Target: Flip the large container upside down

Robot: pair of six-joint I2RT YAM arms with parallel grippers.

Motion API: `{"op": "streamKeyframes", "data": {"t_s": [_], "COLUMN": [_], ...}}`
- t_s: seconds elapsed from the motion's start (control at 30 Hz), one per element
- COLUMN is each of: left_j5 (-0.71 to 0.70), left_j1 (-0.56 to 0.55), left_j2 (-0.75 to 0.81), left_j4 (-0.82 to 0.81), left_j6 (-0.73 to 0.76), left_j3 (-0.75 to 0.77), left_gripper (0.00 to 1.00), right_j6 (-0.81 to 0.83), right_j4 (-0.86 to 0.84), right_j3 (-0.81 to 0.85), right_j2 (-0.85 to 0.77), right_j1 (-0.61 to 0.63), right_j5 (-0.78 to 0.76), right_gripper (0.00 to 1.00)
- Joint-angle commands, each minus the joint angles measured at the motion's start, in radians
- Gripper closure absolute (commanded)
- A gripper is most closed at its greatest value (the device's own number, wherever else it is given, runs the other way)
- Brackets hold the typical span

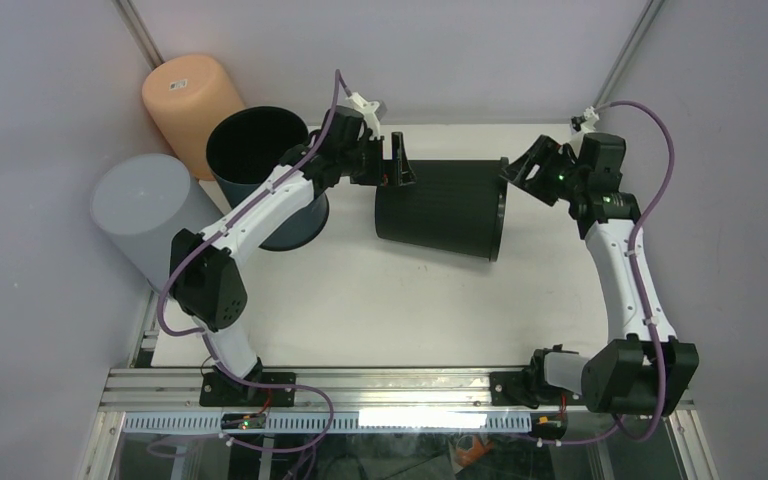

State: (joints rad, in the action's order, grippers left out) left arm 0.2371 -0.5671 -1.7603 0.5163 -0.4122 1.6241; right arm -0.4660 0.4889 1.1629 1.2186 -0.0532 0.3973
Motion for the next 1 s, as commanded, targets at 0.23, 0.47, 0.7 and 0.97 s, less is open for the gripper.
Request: {"op": "streamKeyframes", "data": {"t_s": [0.23, 0.47, 0.7, 0.97], "left_j5": [-0.012, -0.025, -0.012, 0.043], "left_j1": [0.023, 0.075, 0.093, 0.101], "left_j2": [0.019, 0.057, 0.038, -0.003], "left_j4": [0.015, 0.018, 0.016, 0.014], "left_j6": [-0.006, -0.001, -0.01, -0.026], "left_j3": [0.03, 0.013, -0.006, -0.001], "left_gripper": [0.13, 0.13, 0.13, 0.13], "right_j6": [0.092, 0.117, 0.131, 0.143], "right_j4": [0.09, 0.103, 0.12, 0.124], "right_j3": [0.079, 0.07, 0.063, 0.061], "right_j2": [0.055, 0.061, 0.051, 0.044], "right_j1": [0.139, 0.138, 0.138, 0.139], "right_j5": [-0.092, -0.172, -0.225, -0.257], "right_gripper": [0.38, 0.49, 0.56, 0.64]}}
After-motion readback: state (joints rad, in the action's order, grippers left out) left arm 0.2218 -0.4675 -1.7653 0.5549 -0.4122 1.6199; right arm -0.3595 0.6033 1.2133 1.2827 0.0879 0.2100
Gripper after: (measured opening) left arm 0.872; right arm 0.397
